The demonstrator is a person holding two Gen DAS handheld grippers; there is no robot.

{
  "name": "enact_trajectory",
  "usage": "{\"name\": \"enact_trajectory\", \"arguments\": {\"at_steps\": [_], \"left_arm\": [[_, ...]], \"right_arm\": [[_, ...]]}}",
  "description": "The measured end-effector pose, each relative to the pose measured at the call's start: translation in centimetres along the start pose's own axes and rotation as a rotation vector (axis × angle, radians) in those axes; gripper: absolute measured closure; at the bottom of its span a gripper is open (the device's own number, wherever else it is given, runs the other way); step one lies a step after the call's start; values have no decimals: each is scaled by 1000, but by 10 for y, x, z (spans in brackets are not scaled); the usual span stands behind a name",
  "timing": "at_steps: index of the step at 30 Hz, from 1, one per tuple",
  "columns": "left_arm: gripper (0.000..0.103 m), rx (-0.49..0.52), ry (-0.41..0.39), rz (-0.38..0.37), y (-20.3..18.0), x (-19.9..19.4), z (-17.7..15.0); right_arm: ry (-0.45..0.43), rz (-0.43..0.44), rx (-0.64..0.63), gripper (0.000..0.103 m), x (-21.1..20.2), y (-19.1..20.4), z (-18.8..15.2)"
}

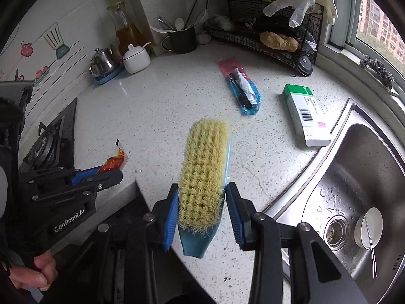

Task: Collect trash
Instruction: 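Carry the packet down and drop it into the red bin with the left tool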

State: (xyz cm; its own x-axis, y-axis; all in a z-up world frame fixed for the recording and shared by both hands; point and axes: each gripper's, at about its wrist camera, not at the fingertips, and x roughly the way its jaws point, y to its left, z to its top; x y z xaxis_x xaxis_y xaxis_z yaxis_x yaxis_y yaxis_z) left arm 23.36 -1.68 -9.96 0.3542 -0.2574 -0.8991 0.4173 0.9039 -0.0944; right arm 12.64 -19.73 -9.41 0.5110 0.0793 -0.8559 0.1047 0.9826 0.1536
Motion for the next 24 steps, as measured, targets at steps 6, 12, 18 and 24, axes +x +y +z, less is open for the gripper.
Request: {"name": "enact_trajectory", "arguments": {"at_steps": [6, 12, 18, 24], "left_arm": [[93, -49, -4, 27, 25, -35, -65], [93, -93, 32, 28, 40, -44, -128], [93, -144, 92, 8, 52, -27, -177], [93, -167, 158, -1, 57, 23, -211]], "right_arm": [[17, 49, -49, 68, -14, 39, -41], [52, 87, -84, 68, -16, 66, -84], [135, 101, -115, 68, 4, 79, -122], [200, 84, -148, 68, 45, 79, -153]]}}
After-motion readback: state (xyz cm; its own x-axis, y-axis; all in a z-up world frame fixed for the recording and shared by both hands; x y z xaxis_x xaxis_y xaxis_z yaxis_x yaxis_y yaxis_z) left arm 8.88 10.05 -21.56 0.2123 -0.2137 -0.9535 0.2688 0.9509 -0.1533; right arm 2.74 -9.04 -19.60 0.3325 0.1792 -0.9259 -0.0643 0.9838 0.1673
